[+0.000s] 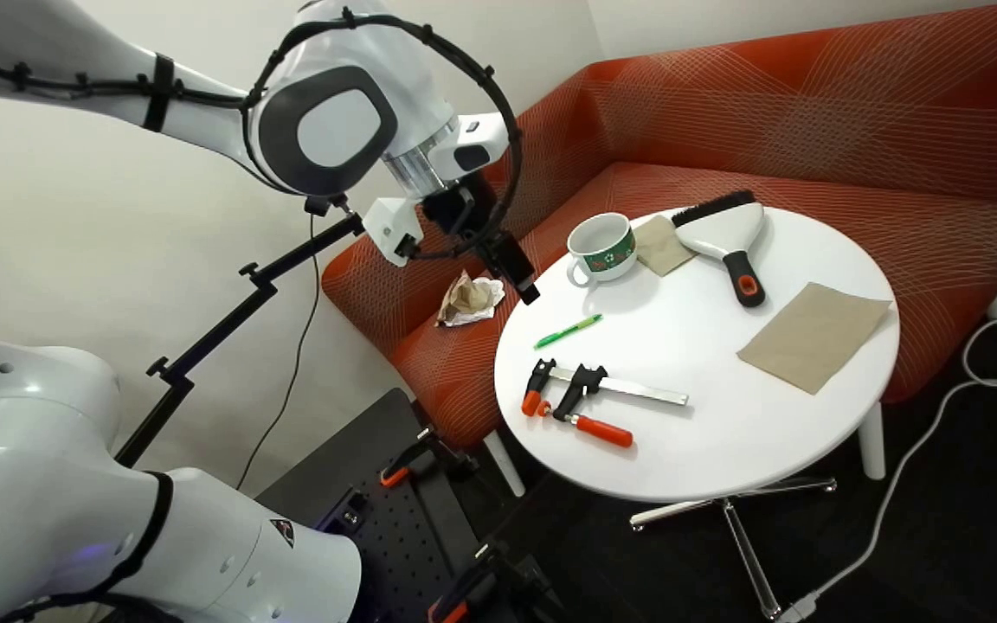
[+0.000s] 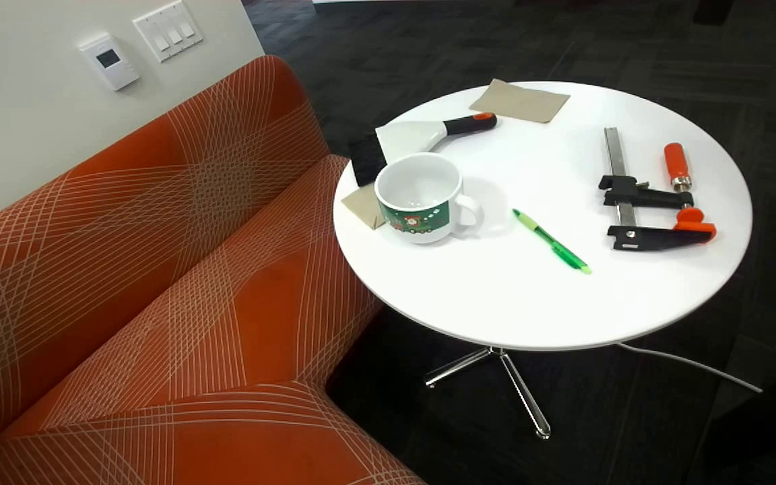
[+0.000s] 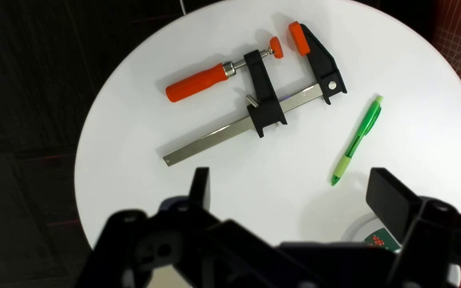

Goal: Pick up the pen and place it in the cup

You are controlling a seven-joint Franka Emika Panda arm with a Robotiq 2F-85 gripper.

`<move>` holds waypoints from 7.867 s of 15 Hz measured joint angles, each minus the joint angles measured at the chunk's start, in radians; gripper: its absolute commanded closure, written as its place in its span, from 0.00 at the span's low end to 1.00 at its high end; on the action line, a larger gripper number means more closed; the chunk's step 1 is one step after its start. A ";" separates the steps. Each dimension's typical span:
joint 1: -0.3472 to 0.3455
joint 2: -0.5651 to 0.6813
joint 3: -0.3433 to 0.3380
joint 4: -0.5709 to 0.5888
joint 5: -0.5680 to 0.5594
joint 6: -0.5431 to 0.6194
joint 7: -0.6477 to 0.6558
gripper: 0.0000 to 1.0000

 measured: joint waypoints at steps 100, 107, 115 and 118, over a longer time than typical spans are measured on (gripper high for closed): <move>0.205 0.663 0.017 0.667 -0.157 0.588 -0.302 0.97; 0.158 0.801 0.057 0.769 -0.157 0.597 -0.321 0.97; 0.152 0.868 0.060 0.787 -0.157 0.625 -0.321 0.97; 0.155 0.872 0.053 0.783 -0.157 0.629 -0.321 0.97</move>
